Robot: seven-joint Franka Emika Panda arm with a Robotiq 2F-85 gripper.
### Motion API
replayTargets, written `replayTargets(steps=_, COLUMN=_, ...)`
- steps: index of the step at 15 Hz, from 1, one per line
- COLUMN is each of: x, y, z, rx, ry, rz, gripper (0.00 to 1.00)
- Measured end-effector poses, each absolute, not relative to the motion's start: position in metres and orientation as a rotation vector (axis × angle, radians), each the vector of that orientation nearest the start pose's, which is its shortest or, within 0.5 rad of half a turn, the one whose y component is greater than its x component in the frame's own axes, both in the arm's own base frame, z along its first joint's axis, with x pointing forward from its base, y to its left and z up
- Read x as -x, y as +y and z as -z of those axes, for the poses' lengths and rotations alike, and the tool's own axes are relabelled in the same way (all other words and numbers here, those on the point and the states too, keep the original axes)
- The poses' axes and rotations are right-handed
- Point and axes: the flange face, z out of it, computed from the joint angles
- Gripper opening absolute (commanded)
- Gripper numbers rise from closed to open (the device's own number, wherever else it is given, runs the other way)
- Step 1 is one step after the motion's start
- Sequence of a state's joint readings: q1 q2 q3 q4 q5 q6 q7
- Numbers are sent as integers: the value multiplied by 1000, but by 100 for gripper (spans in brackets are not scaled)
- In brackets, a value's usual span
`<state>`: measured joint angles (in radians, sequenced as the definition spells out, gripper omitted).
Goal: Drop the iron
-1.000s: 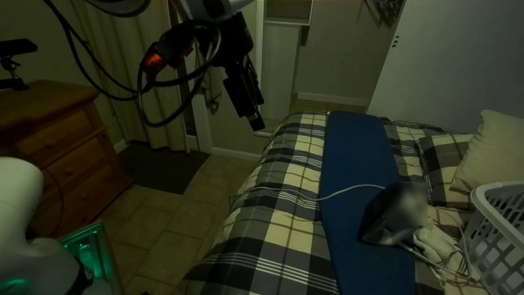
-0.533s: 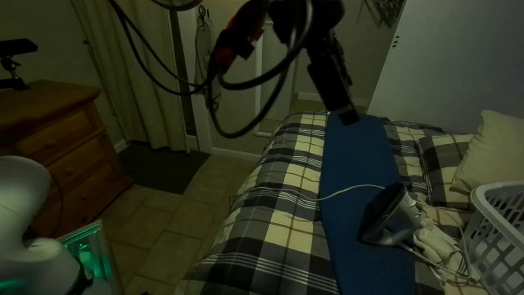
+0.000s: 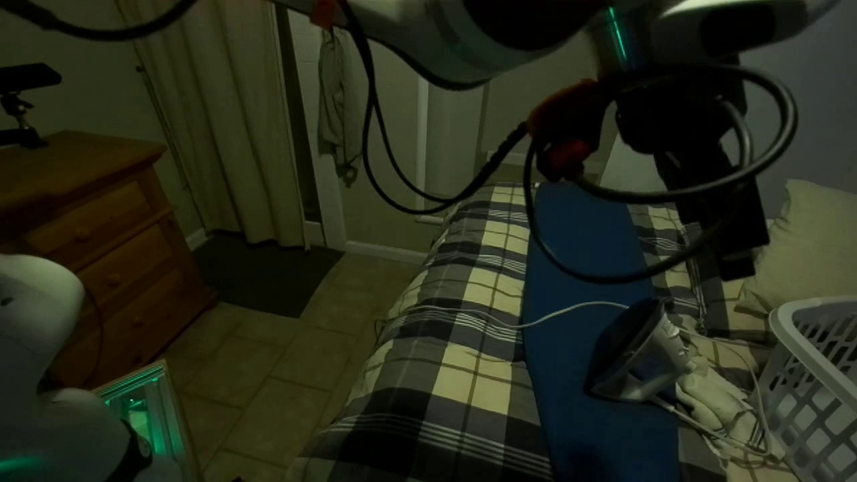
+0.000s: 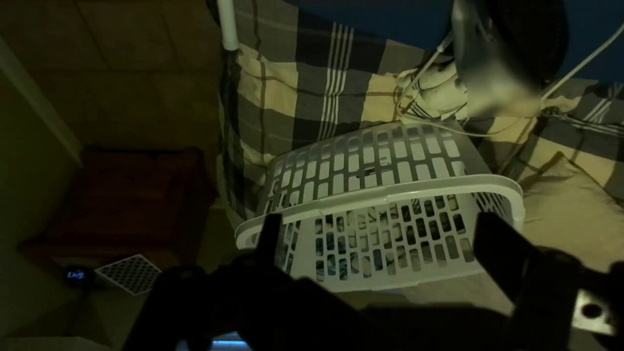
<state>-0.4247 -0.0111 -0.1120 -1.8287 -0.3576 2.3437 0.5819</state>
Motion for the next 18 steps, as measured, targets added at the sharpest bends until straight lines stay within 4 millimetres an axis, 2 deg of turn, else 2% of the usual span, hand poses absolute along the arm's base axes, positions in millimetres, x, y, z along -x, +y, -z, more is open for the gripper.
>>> replayTargets(steps=3, x=-547, y=-322, z=-565, rx=2989, ry=1480, rz=923, gripper=100)
replayTargets(steps=5, x=-555, y=-326, z=-561, rx=2993, ry=1481, rz=933, gripper=100)
replayTargets(steps=14, x=-555, y=-328, z=-566, rx=2988, ry=1484, rz=952, gripper=100)
replayTargets(steps=18, x=-556, y=-336, z=-559, rx=2942, ry=1513, rz=894, gripper=100)
